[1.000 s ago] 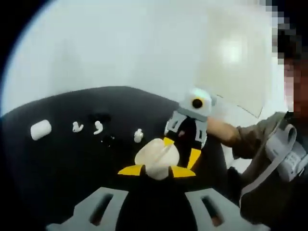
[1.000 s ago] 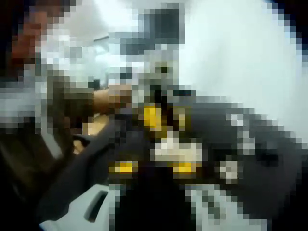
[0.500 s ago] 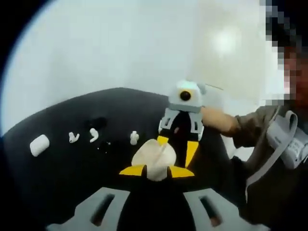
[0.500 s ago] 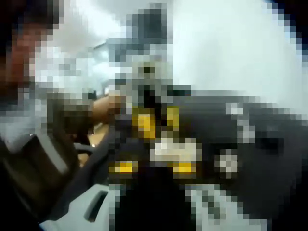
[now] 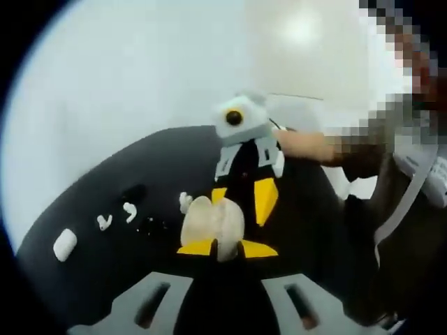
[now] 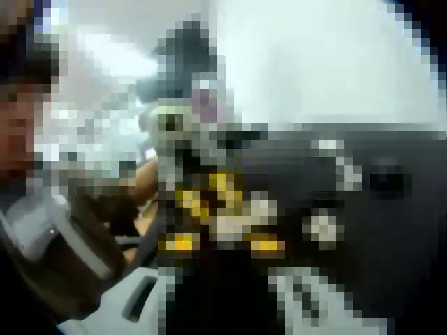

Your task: Pick up three earphones and place each one into its charging case using tactile feedback, ensure that each earphone is properly inserted and securely positioned inside the case.

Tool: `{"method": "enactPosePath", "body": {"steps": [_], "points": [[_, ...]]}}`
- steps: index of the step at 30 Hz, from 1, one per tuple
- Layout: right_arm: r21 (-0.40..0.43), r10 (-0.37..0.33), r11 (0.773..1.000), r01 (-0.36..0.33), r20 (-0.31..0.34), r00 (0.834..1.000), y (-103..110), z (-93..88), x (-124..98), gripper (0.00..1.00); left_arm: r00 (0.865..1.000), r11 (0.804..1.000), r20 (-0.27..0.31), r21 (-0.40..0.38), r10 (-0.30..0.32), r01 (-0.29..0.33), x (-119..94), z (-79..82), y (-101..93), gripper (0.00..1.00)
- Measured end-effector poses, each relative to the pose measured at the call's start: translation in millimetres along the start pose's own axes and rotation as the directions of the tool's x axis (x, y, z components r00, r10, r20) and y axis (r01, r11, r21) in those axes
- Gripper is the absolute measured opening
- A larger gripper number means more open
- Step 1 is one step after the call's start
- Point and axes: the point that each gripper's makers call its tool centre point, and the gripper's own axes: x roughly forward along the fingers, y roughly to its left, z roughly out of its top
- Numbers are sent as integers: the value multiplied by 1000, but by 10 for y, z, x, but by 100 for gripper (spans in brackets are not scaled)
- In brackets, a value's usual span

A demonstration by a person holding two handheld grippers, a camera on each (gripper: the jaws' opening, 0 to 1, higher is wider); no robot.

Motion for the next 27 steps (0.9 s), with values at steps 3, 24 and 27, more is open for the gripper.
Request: {"method": "enactPosePath", "body": {"steps": [3,24,27], "points": [[10,-2,1000,2,-3,1000,-3,-7,0,25,1000,999,-6,46,8,-7,7,8,-18,10],[-223,-1,975,-7,-36,999,54,-79,-2,24,1000,974,-19,226,-23,27,20,55,-226,4],[-225,-5,974,-2,-34,999,46,-77,-4,23,1000,977,1,212,-23,22,15,56,-201,5]]}}
